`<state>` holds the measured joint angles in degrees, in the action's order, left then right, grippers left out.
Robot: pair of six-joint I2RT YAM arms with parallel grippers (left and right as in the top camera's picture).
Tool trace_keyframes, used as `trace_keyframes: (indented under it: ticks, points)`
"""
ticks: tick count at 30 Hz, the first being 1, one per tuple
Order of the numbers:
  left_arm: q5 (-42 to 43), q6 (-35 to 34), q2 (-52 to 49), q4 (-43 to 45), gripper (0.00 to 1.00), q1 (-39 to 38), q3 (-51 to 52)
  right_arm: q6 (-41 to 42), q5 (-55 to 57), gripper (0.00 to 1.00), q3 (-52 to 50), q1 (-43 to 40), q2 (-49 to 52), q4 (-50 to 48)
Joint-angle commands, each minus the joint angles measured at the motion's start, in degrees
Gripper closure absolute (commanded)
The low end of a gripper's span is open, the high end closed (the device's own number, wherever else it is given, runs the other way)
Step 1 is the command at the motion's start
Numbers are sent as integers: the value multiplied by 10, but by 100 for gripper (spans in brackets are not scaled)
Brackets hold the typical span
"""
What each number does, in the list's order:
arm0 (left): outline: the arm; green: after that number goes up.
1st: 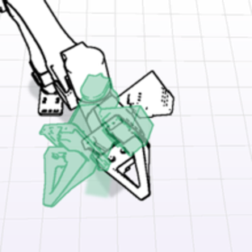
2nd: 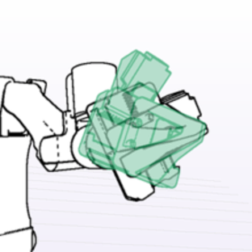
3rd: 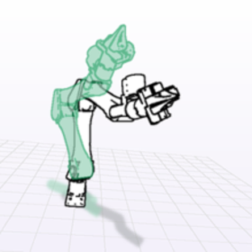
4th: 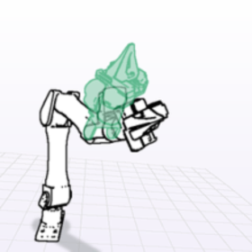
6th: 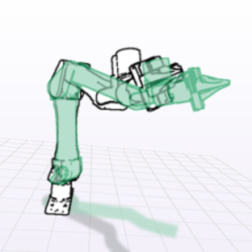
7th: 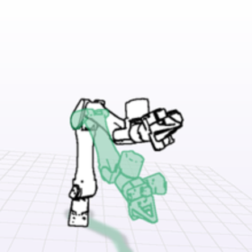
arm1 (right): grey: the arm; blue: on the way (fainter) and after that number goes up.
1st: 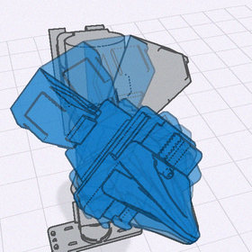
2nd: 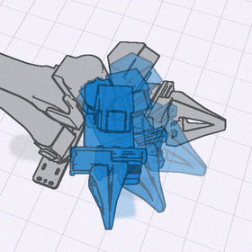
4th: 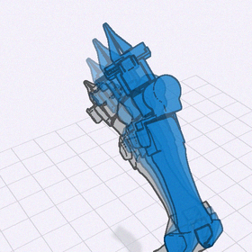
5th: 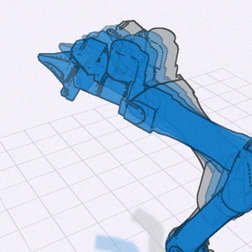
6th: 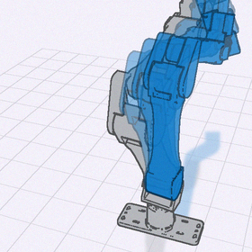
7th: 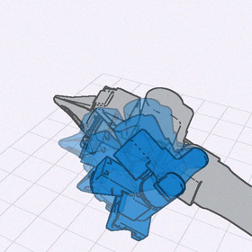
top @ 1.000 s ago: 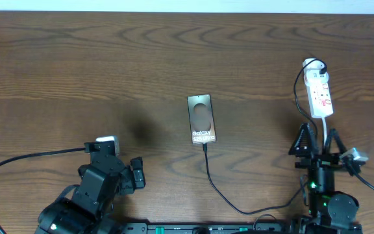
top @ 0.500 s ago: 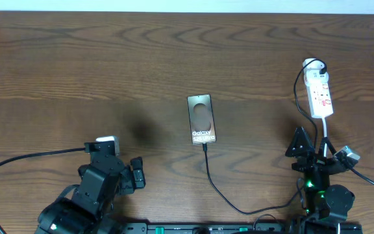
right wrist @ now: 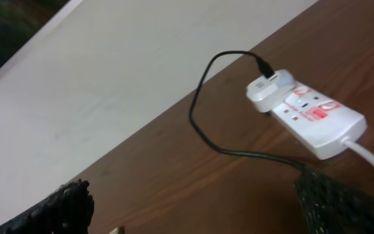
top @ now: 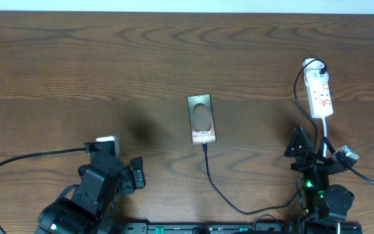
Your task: Plug charger to phone and switch on socket
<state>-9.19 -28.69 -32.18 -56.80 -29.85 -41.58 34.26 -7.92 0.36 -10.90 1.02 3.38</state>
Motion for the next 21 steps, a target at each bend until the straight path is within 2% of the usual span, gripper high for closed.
trace_keyframes:
  ticks: [1, 7, 15, 17, 21]
  points:
    - [-5, -1, 2, -2, 2, -2, 0, -7, 3, 1, 0, 48, -8, 3]
    - [-5, -1, 2, -2, 2, -2, 0, -7, 3, 1, 0, 119, -8, 3]
    - [-5, -1, 2, -2, 2, -2, 0, -7, 4, 1, 0, 121, -8, 3]
    - [-5, -1, 2, -2, 2, -2, 0, -52, 19, 1, 0, 121, -8, 4]
    - [-5, -1, 2, -2, 2, -2, 0, -224, 16, 1, -1, 121, -8, 5]
